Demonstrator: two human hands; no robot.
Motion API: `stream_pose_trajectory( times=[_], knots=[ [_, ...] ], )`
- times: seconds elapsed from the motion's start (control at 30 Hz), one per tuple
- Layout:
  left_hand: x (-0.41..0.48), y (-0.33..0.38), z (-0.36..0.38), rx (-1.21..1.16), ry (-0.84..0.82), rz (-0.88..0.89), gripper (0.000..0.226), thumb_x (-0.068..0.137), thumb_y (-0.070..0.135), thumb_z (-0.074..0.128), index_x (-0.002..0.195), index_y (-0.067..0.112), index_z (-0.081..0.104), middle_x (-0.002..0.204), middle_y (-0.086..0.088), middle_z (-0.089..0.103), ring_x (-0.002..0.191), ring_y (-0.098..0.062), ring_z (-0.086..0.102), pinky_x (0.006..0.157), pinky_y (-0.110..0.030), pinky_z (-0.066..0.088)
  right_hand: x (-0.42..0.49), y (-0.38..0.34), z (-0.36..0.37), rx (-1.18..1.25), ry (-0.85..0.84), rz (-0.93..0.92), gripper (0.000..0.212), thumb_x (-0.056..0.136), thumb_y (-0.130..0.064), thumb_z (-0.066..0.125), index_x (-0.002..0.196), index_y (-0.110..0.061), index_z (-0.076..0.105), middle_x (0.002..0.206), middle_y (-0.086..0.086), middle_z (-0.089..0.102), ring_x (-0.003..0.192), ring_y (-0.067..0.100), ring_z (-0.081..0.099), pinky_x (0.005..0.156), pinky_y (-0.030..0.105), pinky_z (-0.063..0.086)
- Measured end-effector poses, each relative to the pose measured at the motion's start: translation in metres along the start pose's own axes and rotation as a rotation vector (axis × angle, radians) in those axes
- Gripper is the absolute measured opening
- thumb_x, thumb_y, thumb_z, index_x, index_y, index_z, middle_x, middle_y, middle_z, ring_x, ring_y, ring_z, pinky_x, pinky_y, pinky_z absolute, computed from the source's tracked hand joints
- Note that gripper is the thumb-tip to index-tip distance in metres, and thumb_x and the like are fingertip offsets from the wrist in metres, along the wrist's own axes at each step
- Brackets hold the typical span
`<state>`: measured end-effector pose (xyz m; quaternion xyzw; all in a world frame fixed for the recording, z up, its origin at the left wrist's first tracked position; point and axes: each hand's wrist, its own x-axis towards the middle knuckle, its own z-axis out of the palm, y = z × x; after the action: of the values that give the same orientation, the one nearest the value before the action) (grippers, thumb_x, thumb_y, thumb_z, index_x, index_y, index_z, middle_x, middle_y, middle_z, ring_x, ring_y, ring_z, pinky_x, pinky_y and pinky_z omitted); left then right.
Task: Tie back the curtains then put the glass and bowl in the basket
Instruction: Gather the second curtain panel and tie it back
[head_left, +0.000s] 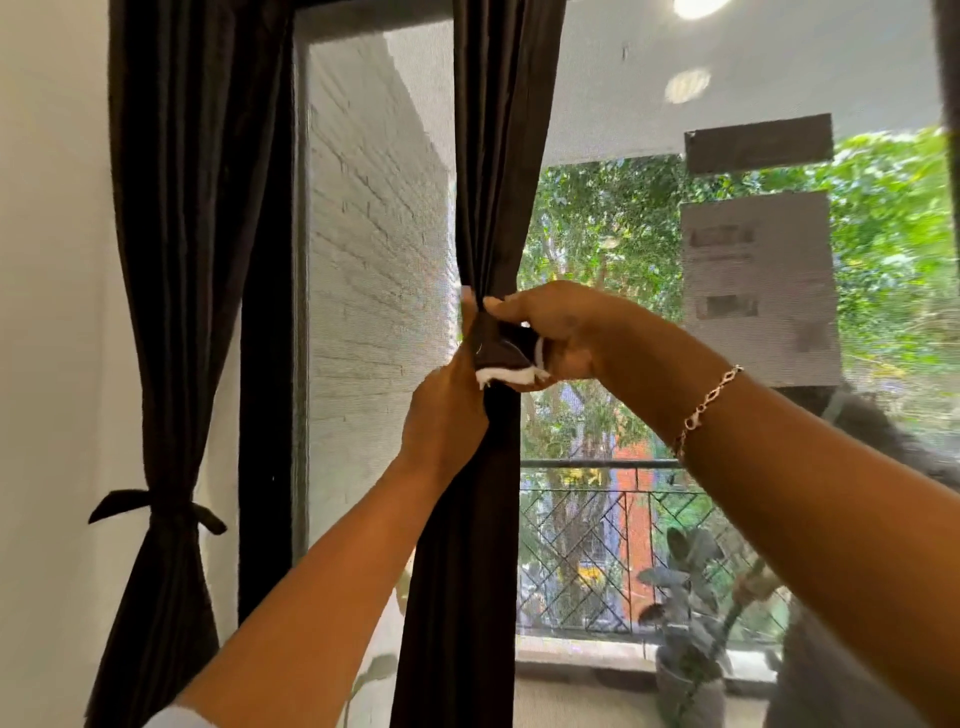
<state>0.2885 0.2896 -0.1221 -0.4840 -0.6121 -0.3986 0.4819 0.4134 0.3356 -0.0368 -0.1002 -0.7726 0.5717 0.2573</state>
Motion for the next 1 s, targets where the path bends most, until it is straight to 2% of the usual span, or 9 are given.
stream_pose_trajectory(
  times=[0.07,0.13,0.23,0.37,0.5,0.67,0.77,0.9,1.0],
  knots=[
    [-0.003,-0.004,-0.006,-0.113,-0.101,0.028,0.077,0.087,0.008,0.047,0.142,0.025,-0.004,0.081,-0.014,0.064,0.059,-0.023,0.052,0.05,-0.029,0.037,0.001,0.003,0.002,0.019,0.037,-0.052,0.018,0.094,-0.021,0.051,0.079,-0.011,0.053,0.09,0.009,0.059,0.086,0.023,0.057,0.088,0.037,0.05],
    [-0.004,-0.009,-0.016,-0.253,-0.21,0.046,0.096,0.086,0.01,0.059,0.136,0.029,-0.02,0.115,-0.006,0.064,0.09,-0.021,0.064,0.064,-0.025,0.045,-0.001,0.007,0.003,-0.052,0.066,-0.104,0.021,0.095,-0.02,0.049,0.076,-0.013,0.051,0.078,0.005,0.056,0.069,0.016,0.054,0.061,0.025,0.047],
    [0.009,-0.009,-0.039,-0.672,-0.18,-0.154,0.074,0.081,0.014,0.052,0.144,0.029,0.016,0.144,0.0,0.04,0.124,-0.003,0.045,0.093,-0.015,0.042,-0.005,0.014,0.003,-0.375,0.153,-0.274,0.035,0.096,-0.023,0.049,0.063,-0.013,0.042,0.061,0.003,0.04,0.053,0.013,0.037,0.047,0.022,0.028],
    [0.031,0.02,-0.063,-0.531,0.101,-0.082,0.03,0.085,0.019,0.044,0.109,0.01,0.059,0.094,0.0,0.065,0.062,0.001,0.055,0.053,-0.018,0.042,0.001,0.022,0.003,-0.593,0.26,-0.459,0.045,0.092,-0.023,0.054,0.054,-0.013,0.034,0.049,0.0,0.029,0.043,0.012,0.027,0.045,0.024,0.02],
    [0.039,0.044,-0.062,-0.401,-0.259,-0.137,0.039,0.08,0.041,0.065,0.106,0.013,0.054,0.103,-0.002,0.054,0.079,-0.007,0.051,0.063,-0.019,0.043,-0.002,0.022,-0.004,-0.562,0.189,-0.468,0.038,0.092,-0.016,0.054,0.056,-0.014,0.042,0.04,-0.006,0.036,0.035,0.004,0.032,0.036,0.016,0.023],
    [0.032,0.04,-0.054,-0.355,-0.407,-0.173,0.067,0.066,0.037,0.08,0.115,0.014,0.04,0.112,-0.004,0.044,0.088,-0.018,0.053,0.068,-0.026,0.043,-0.006,0.016,-0.015,-0.307,0.133,-0.324,0.042,0.089,-0.02,0.059,0.055,-0.017,0.035,0.037,-0.005,0.028,0.028,0.005,0.023,0.039,0.011,0.015],
    [0.035,0.047,-0.053,-0.288,-0.337,-0.209,0.045,0.079,0.01,0.068,0.115,0.007,0.043,0.103,-0.007,0.047,0.087,-0.026,0.054,0.073,-0.042,0.05,-0.008,0.016,-0.018,-0.337,0.123,-0.325,0.043,0.09,-0.022,0.059,0.054,-0.017,0.035,0.036,-0.005,0.03,0.026,0.003,0.021,0.037,0.009,0.013],
    [0.046,0.056,-0.057,-0.286,-0.411,-0.346,0.033,0.082,-0.006,0.05,0.113,0.005,0.047,0.095,-0.01,0.05,0.072,-0.021,0.05,0.058,-0.034,0.045,-0.01,0.021,-0.023,-0.315,0.117,-0.352,0.043,0.09,-0.027,0.059,0.054,-0.017,0.038,0.032,-0.009,0.032,0.027,0.003,0.021,0.033,0.011,0.014],
    [0.052,0.058,-0.058,-0.277,-0.452,-0.372,0.021,0.083,-0.002,0.054,0.103,0.001,0.053,0.085,-0.013,0.056,0.078,-0.027,0.057,0.064,-0.033,0.045,-0.014,0.026,-0.026,-0.324,0.112,-0.364,0.037,0.093,-0.03,0.054,0.059,-0.014,0.051,0.037,-0.007,0.034,0.031,0.004,0.023,0.034,0.012,0.016]
  ],
)
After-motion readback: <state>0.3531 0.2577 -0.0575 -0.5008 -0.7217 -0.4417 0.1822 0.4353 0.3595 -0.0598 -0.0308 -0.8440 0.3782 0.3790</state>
